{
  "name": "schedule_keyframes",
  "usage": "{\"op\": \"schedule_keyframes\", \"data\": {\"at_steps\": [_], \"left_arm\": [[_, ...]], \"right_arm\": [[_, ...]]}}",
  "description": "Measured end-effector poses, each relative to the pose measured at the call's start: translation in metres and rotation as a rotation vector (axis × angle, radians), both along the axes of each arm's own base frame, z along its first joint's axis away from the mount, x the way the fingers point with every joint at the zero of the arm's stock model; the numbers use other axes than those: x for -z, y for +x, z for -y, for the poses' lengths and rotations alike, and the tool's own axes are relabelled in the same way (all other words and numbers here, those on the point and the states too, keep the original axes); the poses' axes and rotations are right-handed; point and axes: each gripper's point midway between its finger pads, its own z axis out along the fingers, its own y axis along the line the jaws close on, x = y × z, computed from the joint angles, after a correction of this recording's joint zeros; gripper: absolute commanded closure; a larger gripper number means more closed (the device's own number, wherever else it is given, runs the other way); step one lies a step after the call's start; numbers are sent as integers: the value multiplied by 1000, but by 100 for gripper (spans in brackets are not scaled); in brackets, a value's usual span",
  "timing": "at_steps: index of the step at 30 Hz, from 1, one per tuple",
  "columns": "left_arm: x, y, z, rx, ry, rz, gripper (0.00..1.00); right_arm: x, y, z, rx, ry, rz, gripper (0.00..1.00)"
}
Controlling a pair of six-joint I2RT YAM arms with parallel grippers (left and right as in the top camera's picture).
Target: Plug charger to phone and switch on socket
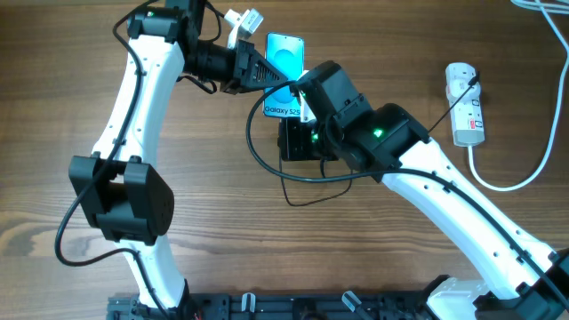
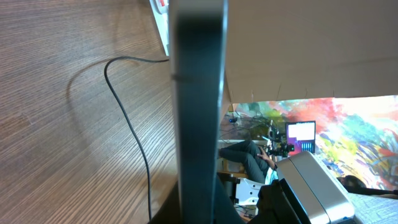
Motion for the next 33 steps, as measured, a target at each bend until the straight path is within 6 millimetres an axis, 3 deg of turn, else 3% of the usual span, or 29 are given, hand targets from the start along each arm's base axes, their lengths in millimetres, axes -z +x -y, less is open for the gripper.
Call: {"op": "schedule_keyframes", "data": {"at_steps": [16,33], "left_arm": [[2,-8,15,52,12,38,96],[3,-8,15,51,18,38,96]], "right_arm": [[1,-4,0,-10,1,-20,96],[6,-4,7,25,-34,-31,95]]}}
